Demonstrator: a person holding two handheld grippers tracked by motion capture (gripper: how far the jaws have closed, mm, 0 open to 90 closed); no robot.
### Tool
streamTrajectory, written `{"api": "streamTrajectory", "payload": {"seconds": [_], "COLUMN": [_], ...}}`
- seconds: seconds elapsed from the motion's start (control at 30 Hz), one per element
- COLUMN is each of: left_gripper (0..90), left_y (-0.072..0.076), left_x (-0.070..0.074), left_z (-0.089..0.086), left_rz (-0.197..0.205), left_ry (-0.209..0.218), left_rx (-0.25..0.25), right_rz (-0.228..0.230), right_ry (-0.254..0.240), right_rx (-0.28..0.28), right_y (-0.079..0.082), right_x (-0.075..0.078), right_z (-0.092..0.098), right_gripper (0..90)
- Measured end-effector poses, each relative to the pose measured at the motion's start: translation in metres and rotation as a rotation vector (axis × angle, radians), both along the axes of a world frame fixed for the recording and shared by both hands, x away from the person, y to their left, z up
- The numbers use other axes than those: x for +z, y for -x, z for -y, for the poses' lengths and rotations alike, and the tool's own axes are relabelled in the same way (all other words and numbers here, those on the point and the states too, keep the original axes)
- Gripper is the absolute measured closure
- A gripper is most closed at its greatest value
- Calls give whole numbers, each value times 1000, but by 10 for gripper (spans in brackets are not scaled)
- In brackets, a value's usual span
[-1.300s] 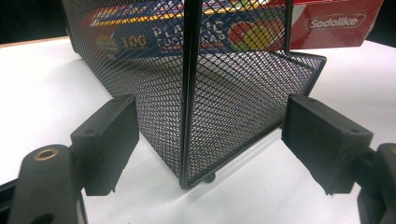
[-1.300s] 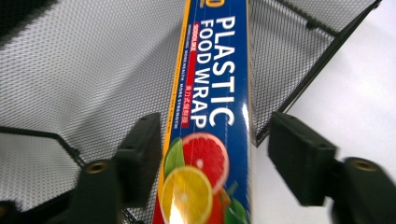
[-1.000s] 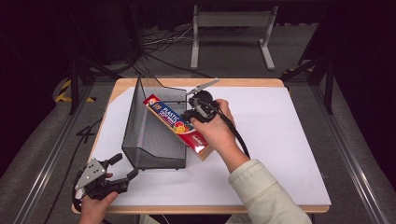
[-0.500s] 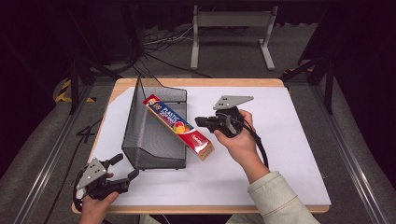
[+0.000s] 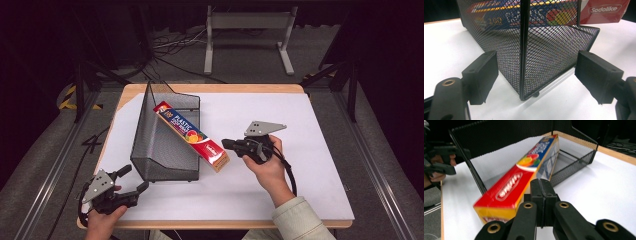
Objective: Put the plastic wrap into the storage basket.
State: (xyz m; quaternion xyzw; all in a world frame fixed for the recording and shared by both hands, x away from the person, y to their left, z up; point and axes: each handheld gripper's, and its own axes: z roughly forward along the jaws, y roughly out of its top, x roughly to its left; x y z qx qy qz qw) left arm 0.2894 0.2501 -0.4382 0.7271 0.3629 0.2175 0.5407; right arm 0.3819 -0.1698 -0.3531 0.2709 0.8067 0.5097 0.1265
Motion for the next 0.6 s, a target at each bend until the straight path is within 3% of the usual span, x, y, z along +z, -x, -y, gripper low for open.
{"api": "streamTrajectory", "payload": {"seconds": [0.33,0.6], "left_gripper": [197,197], "left_y": [0,0], "left_x": [0,0], "left_z": [0,0], "left_rz": [0,-2], "left_ry": [-1,-1], "left_rx": [-1,-1], "right_rz": [-8,-33], "right_ry": [33,33], "right_rx": [1,38], "right_y": [5,12], "right_x": [-9,-18], "right_z": [-2,-14], "right_gripper": [900,900]}}
